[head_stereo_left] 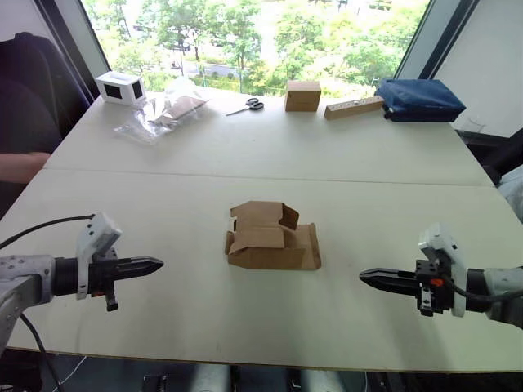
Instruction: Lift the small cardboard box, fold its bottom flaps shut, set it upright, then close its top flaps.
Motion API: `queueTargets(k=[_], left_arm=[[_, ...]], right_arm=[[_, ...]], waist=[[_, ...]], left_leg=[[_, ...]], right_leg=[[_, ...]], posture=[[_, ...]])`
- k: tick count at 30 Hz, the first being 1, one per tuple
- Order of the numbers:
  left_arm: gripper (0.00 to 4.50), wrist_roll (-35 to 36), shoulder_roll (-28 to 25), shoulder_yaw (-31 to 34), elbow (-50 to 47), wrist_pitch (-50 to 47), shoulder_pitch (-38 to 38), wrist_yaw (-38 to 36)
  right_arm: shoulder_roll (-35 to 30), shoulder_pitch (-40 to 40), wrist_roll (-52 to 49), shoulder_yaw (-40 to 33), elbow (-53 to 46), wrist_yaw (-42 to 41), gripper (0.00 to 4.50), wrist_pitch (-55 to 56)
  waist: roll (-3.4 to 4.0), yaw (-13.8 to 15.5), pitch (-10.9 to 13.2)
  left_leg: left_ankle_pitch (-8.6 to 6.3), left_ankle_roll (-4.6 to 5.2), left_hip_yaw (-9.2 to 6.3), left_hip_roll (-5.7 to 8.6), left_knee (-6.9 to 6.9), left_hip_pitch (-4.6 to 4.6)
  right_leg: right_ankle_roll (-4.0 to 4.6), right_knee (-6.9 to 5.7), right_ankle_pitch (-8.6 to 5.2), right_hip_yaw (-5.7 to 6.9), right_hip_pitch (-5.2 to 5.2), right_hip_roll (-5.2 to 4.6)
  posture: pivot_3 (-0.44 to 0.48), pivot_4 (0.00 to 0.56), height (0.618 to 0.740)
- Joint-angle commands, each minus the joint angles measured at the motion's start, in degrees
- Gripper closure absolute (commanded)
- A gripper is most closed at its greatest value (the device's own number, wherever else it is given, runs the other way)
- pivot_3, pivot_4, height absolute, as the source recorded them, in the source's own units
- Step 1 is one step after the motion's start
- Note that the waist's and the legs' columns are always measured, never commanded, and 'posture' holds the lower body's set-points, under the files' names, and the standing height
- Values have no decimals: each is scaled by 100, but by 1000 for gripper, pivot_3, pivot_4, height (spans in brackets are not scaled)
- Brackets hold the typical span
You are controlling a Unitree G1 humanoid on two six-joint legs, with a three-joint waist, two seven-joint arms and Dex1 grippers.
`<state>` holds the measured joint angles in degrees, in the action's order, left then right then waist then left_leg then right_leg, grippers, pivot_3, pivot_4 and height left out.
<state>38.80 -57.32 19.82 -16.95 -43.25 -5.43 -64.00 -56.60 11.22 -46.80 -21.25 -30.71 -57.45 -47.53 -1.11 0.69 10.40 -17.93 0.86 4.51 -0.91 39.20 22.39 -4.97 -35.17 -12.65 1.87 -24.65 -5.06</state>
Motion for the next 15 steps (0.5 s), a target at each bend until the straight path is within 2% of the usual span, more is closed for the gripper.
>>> queueTargets(k=[1, 7, 11, 14, 15], left_arm=[[4475, 47, 1, 175, -199, 76, -16, 16], [4475, 117, -7, 181, -203, -9, 20, 96], [4475, -241, 12, 4, -139, 316, 29, 222], [4475, -172, 37, -7, -121, 253, 91, 234], [4241, -136, 34, 2, -110, 224, 109, 223]], right_arm=[[3, -32, 18, -41, -91, -39, 4451, 116], [-3, 30, 387, 47, -59, 11, 4451, 367], [30, 39, 358, 31, -81, -14, 4451, 356], [57, 49, 348, -5, -71, -42, 4451, 401], [78, 33, 338, -29, -50, -36, 4213, 417]], waist=[[0, 0, 0], [-1, 1, -1], [-1, 1, -1], [-1, 1, -1], [-1, 3, -1]], left_leg=[[0, 0, 0, 0, 0, 0], [0, 0, 0, 0, 0, 0], [0, 0, 0, 0, 0, 0], [0, 0, 0, 0, 1, 0], [0, 0, 0, 0, 1, 0]], right_leg=[[0, 0, 0, 0, 0, 0], [0, 0, 0, 0, 0, 0], [0, 0, 0, 0, 0, 1], [0, 0, 0, 0, 1, 2], [0, 0, 0, 0, 0, 2]], posture=[[0, 150, 740], [0, 150, 740], [0, 150, 740], [0, 150, 740], [0, 150, 740]])
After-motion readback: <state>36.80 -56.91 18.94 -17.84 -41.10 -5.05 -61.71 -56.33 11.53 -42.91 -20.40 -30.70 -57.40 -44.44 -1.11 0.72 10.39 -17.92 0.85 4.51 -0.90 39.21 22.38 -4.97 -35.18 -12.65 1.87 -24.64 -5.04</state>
